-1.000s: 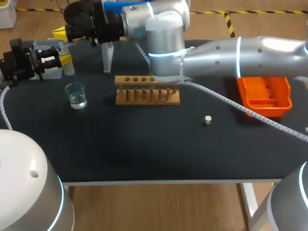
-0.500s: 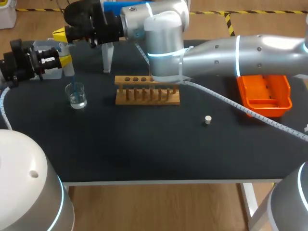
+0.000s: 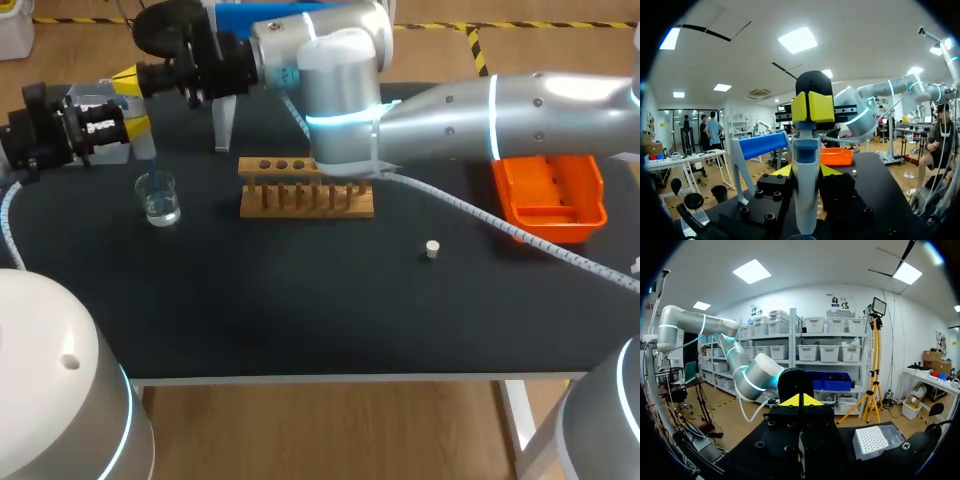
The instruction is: Invert the test tube, pick up the pipette, mount the tip to pipette, aspirate from beaker and dispense into the tube, eject the tip, return the pipette, and cap with the stopper.
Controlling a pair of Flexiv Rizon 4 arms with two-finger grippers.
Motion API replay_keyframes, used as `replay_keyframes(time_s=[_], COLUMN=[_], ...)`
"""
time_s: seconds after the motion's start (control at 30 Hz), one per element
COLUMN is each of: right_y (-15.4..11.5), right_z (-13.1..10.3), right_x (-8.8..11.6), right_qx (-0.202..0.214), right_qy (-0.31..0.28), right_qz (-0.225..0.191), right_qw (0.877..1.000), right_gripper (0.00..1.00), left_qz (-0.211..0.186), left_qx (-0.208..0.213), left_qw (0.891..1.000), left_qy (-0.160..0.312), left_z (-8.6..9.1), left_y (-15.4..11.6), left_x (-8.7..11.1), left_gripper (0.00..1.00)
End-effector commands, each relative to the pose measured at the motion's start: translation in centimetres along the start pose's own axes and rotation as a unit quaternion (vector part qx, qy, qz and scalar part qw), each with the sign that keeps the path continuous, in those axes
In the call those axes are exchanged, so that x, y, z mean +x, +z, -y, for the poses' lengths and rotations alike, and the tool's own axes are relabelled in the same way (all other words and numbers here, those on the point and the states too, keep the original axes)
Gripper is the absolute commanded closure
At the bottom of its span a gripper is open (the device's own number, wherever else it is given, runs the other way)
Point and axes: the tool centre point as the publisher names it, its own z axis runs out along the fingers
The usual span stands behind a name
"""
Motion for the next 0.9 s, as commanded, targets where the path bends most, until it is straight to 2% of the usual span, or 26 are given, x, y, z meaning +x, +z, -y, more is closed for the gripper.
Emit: replay_keyframes(time_s=[0.03, 0.3, 0.7, 0.83, 0.87, 0.9], right_y=[0.1, 0.1, -0.8, -1.7, -2.0, -2.4], right_z=[1.0, 1.2, -4.7, -6.0, -6.2, -6.4], right_x=[-0.1, -0.1, 0.6, 1.1, 1.3, 1.4], right_qx=[0.002, 0.005, -0.024, -0.028, -0.027, -0.025], right_qy=[0.002, 0.003, -0.044, -0.056, -0.059, -0.063], right_qz=[0.001, 0.004, 0.003, 0.005, 0.005, 0.006], right_qw=[1.0, 1.0, 0.999, 0.998, 0.998, 0.998], right_gripper=[1.0, 1.0, 1.0, 1.0, 0.94, 0.81], left_qz=[-0.001, -0.001, -0.001, -0.001, -0.001, -0.001], left_qx=[0.001, 0.001, 0.001, 0.001, 0.001, 0.001], left_qw=[1.0, 1.0, 1.0, 1.0, 1.0, 1.0], left_qy=[0.001, 0.001, 0.001, 0.001, 0.001, 0.001], left_z=[0.4, 0.4, 0.4, 0.4, 0.4, 0.4], left_y=[-0.1, -0.1, -0.1, -0.1, -0.1, -0.1], left_x=[-0.1, -0.1, -0.1, -0.1, -0.1, -0.1], left_gripper=[1.0, 1.0, 1.0, 1.0, 1.0, 1.0])
